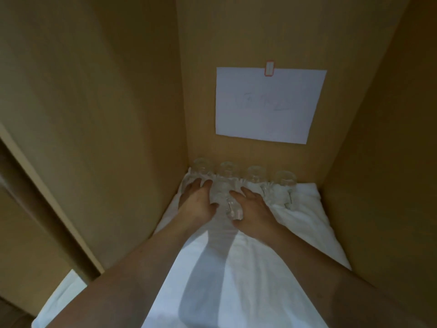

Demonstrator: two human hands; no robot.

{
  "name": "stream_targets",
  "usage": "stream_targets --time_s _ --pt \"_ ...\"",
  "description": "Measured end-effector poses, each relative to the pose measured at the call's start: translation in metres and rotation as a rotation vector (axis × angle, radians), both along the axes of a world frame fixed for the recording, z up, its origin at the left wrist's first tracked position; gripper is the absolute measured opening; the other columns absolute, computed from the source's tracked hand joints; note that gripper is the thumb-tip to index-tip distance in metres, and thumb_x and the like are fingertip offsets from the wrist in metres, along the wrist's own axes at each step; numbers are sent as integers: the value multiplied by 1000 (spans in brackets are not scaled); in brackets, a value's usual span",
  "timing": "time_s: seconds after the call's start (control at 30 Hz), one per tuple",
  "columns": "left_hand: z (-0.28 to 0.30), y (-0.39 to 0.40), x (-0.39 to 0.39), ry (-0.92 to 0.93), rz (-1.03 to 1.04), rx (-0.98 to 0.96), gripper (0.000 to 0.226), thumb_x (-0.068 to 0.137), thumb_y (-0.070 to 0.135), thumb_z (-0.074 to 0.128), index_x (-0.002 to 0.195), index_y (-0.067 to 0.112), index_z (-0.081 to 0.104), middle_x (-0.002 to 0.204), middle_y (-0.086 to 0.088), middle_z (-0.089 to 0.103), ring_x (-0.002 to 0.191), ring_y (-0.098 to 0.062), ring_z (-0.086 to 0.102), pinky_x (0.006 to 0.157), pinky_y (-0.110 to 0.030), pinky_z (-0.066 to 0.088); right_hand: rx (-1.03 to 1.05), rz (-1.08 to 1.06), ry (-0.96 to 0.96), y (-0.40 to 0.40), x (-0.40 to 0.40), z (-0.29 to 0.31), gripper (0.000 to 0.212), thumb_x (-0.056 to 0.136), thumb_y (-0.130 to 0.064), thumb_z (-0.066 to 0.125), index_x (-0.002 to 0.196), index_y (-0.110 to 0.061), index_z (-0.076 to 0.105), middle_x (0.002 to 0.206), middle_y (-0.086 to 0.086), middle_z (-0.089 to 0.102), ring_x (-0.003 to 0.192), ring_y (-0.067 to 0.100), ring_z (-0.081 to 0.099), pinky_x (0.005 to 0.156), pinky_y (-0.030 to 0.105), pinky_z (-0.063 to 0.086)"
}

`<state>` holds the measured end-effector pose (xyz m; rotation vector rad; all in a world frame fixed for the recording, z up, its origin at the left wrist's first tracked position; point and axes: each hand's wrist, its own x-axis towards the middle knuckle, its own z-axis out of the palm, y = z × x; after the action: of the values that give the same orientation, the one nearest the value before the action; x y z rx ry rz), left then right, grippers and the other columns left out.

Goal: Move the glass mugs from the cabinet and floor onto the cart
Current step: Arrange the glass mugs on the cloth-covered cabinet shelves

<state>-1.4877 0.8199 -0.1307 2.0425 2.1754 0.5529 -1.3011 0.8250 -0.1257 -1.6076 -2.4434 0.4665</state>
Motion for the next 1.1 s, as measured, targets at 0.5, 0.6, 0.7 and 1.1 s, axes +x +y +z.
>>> stream_targets --time_s 0.5,0.6,0.7,1.1 --pt "-15 -135 25 86 40 -53 76 88 47 66 153 25 33 158 -12 31 144 -33 30 112 -45 37 -70 81 54 -102 13 -26 84 86 -32 68 157 -35 22 165 5 15 149 29 17 118 39 27" --pt "-18 -161 16 106 60 -60 76 88 48 66 152 25 33 158 -13 32 143 -32 31 111 -45 37 -89 115 43 -120 4 -29 85 87 -34 68 158 -34 21 165 5 15 149 30 17 117 37 28" --pt "-15 -184 4 115 82 -38 74 89 48 65 152 25 34 158 -11 32 142 -32 33 112 -43 37 -71 146 46 -138 -10 -26 85 87 -36 69 157 -35 22 165 6 16 148 30 18 116 36 27" --pt "-2 -280 -80 72 76 -12 65 90 42 66 146 23 41 148 -8 42 134 -31 39 106 -39 38 -21 167 56 -218 -99 -18 84 87 -37 70 157 -32 24 164 7 19 147 30 21 114 37 31"
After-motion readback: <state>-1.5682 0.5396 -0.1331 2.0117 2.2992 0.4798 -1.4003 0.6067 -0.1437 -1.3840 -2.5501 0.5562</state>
